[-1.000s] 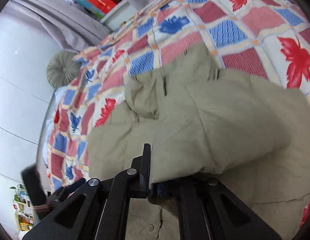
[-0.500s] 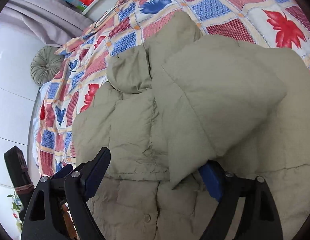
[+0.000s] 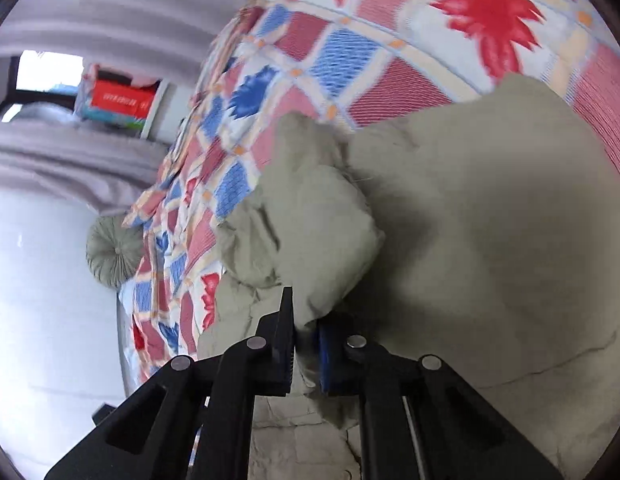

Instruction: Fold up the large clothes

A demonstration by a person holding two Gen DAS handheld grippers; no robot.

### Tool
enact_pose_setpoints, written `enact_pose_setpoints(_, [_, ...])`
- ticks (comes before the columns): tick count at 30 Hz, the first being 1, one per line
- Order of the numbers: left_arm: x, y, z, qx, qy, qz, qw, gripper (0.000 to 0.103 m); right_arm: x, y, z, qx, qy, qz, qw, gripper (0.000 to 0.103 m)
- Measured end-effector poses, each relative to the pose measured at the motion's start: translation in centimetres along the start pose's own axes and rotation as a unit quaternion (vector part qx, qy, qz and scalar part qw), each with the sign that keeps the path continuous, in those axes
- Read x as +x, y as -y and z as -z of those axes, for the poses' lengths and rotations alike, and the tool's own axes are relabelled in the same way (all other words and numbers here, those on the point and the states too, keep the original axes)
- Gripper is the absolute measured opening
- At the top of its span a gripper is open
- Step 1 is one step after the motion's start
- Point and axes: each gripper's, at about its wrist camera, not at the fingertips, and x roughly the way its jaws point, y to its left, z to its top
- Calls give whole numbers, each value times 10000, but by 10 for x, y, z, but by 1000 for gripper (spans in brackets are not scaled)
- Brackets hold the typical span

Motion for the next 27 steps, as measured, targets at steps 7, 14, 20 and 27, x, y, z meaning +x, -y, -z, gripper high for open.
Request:
enact_pose_setpoints(7, [-14, -25, -12, -245, 54, 633, 9977, 103, 58, -98, 71, -2407, -858, 490, 9655, 11])
enact_pose_setpoints(14, [5, -6, -12, -147, -259, 1054, 9940, 103, 68, -87, 111, -2595, -1359, 747, 9532, 83])
enact_pose_setpoints(20, [47, 34, -7, 130, -695, 1197, 9903, 103, 3, -15, 79, -1223, -1057, 584, 9851, 72])
enact_pose_setpoints(27, [87, 61, -4, 120, -1106, 1255, 9858, 50, -52, 75, 60, -693, -805, 1565, 9820, 10])
